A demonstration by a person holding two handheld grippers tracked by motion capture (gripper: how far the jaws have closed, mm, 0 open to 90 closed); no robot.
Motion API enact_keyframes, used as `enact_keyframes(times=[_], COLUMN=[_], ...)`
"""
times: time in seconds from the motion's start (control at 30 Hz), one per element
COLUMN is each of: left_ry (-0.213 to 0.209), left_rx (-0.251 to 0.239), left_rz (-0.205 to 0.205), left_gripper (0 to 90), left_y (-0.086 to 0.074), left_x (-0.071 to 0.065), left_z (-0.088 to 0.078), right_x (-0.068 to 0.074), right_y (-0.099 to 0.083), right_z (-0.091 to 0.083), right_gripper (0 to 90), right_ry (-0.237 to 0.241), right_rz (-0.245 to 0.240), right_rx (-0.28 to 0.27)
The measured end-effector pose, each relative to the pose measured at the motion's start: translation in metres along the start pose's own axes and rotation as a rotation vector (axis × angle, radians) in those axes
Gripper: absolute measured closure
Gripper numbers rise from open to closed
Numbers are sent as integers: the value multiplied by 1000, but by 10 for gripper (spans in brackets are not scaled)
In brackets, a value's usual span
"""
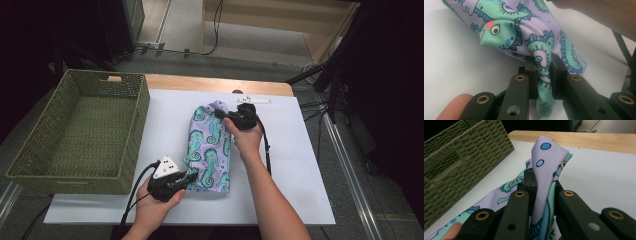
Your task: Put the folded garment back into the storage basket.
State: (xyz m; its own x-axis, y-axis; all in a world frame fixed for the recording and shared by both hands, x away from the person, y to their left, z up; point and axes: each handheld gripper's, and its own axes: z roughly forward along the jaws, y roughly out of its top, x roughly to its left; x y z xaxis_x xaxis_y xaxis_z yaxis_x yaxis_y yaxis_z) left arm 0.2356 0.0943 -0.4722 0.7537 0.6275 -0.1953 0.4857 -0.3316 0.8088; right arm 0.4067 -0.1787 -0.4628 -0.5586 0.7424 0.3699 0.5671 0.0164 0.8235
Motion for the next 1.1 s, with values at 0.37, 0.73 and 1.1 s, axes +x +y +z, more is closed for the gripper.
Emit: enact_keyframes(times=[0.37, 0.73, 1.1], left_ry=[19, 54, 73], left_rx=[-45, -78, -105], left_rz=[6, 12, 6], left_gripper=[784, 784, 784], left_y=[12, 21, 26], left_x=[1, 1, 5], left_z=[-22, -46, -63], right_x=[18, 41, 58], right_y=[18, 36, 52], right_z=[0, 7, 12], right_gripper=[812, 812, 812], right_ry=[15, 40, 63], right_rz=[-30, -67, -90], right_rx=[-28, -47, -58])
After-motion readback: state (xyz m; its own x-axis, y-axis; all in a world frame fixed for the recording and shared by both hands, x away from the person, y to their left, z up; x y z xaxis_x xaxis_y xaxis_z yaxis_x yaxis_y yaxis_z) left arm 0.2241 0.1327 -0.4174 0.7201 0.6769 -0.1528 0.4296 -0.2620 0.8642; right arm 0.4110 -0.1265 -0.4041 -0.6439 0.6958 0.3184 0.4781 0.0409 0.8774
